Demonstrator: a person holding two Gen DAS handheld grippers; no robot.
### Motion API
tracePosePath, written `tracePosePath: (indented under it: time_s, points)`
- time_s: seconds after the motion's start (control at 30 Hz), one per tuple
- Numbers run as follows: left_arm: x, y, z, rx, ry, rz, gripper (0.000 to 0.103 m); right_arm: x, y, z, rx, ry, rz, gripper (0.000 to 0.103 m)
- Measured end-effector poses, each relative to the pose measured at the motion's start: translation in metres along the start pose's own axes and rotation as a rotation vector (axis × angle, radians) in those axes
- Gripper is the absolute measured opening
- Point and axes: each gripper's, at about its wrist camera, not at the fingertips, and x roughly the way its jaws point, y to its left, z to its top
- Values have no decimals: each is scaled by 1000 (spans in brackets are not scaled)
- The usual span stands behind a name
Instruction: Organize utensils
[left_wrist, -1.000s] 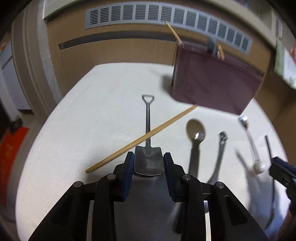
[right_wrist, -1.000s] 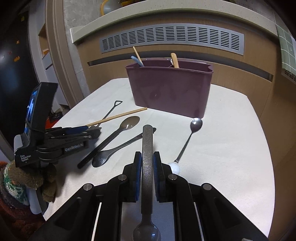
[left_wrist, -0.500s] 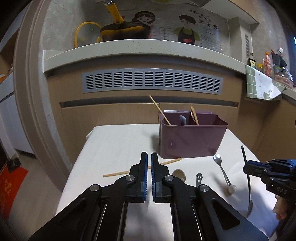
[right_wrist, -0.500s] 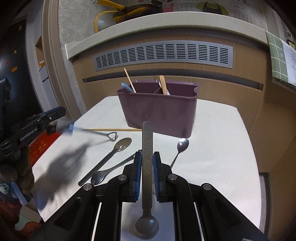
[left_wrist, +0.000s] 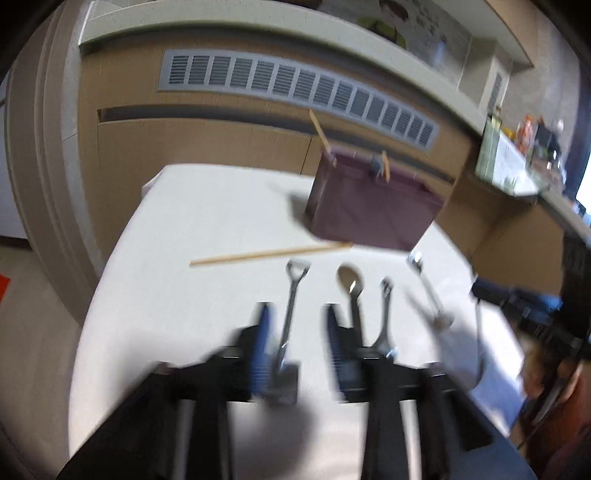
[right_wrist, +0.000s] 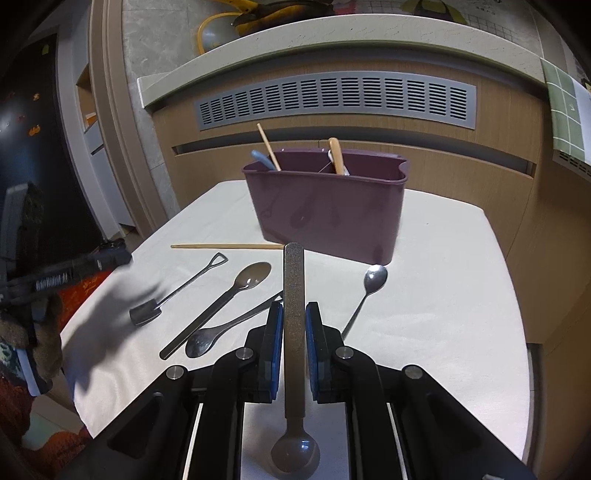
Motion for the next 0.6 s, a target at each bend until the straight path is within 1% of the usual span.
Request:
tracePosePath:
  time_s: [0.07, 0.13, 0.2, 0.27, 0.3, 0.37, 0.43, 0.47, 0.5, 0.53, 0.57, 0.6]
  points:
    - [3, -4, -16, 40, 32, 36, 42, 0, 2, -3, -7, 5, 5, 11]
    - [9, -9, -28, 50, 70, 58, 42, 3, 3, -5, -8, 19, 9, 11]
    - [17, -14, -34, 55, 97, 70, 42, 6, 4, -6, -6, 34, 14, 11]
    - [22, -15, -32, 45, 93, 66, 42, 8, 5, -6, -8, 41, 14, 11]
    - [23, -17, -26, 44, 78, 63, 41, 8, 7, -6, -14, 41, 12, 11]
    - [24, -22, -13, 77, 65, 41, 42, 6, 9, -6, -27, 37, 5, 11]
    - [33, -32, 6, 155, 79, -5, 42, 8, 8, -6, -27, 43, 4, 11]
    - [44, -36, 18, 187, 105, -40, 41, 10, 8, -6, -22, 49, 5, 11]
    - [51, -37, 24, 197, 126, -58, 41, 11, 7, -5, -17, 51, 4, 11]
    - [66, -37, 34, 212, 169, -78, 41, 12, 6, -5, -14, 51, 3, 11]
    - [79, -37, 41, 229, 199, -69, 41, 12, 6, -5, -12, 50, 2, 11]
    - [89, -35, 44, 246, 223, -45, 41, 12, 7, -6, -13, 47, 1, 11]
